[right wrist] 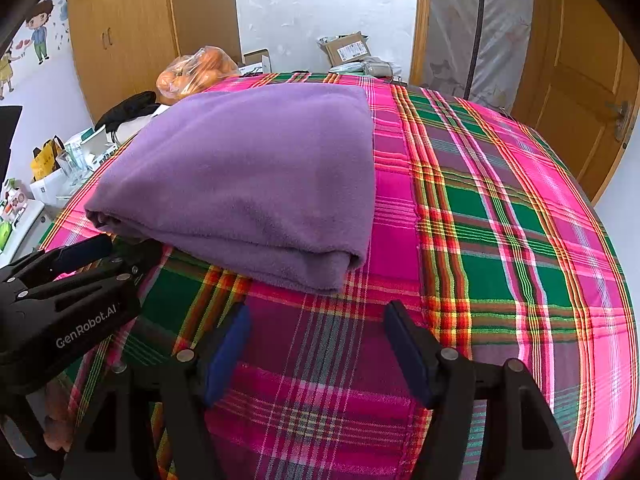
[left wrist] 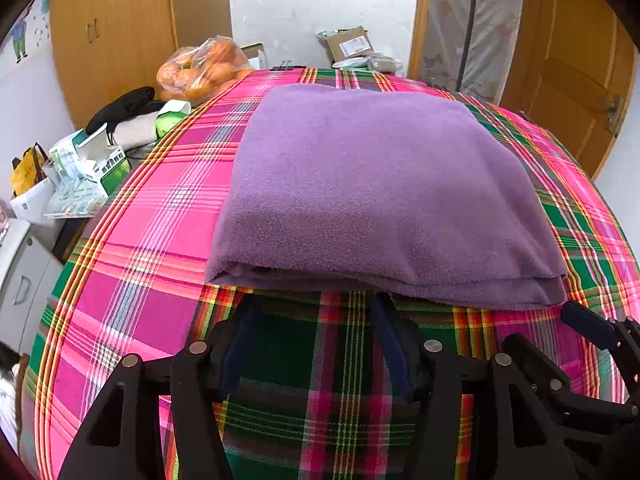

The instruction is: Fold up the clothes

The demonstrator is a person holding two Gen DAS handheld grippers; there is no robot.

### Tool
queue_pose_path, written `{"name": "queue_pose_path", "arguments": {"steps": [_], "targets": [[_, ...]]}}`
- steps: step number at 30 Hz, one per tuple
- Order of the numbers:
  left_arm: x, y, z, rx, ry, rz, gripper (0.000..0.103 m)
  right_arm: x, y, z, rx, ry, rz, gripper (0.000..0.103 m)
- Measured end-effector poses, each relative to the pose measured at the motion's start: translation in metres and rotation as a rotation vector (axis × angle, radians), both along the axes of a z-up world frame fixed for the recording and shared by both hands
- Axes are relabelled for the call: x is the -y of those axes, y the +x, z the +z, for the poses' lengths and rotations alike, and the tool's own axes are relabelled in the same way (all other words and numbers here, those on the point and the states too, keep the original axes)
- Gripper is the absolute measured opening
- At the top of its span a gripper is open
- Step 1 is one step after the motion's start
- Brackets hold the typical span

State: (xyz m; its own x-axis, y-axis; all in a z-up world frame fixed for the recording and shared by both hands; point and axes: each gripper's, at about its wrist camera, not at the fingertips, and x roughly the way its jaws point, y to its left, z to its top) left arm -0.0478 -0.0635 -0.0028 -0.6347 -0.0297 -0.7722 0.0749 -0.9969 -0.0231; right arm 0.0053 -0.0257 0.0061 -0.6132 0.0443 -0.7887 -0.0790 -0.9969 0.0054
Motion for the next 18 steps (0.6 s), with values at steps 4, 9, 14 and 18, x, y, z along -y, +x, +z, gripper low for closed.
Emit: {"name": "queue_pose_path", "arguments": {"steps": [4, 9, 14, 18], "targets": [[0.0, 0.0003, -0.0001, 0.0, 0.001, 0.0, 0.061, -0.0003, 0.0001, -0.0002, 0.0, 0.0, 0.001, 0.069], [0.0001, 0.0004, -0.0003, -0.001, 0.002, 0.0, 0.061, -0.0003, 0.0001, -0.0003, 0.0, 0.0, 0.001, 0.069], [0.0002, 0.0002, -0.0009, -0.001, 0.003, -0.001, 0.061, -0.0005, 0.0004, -0.0003, 0.0, 0.0, 0.001, 0.069], [0.0001, 0.0007, -0.0007, -0.001, 0.005, 0.0, 0.061, -0.0004, 0.0003, -0.0002, 0.0, 0.0, 0.001, 0.07]]}}
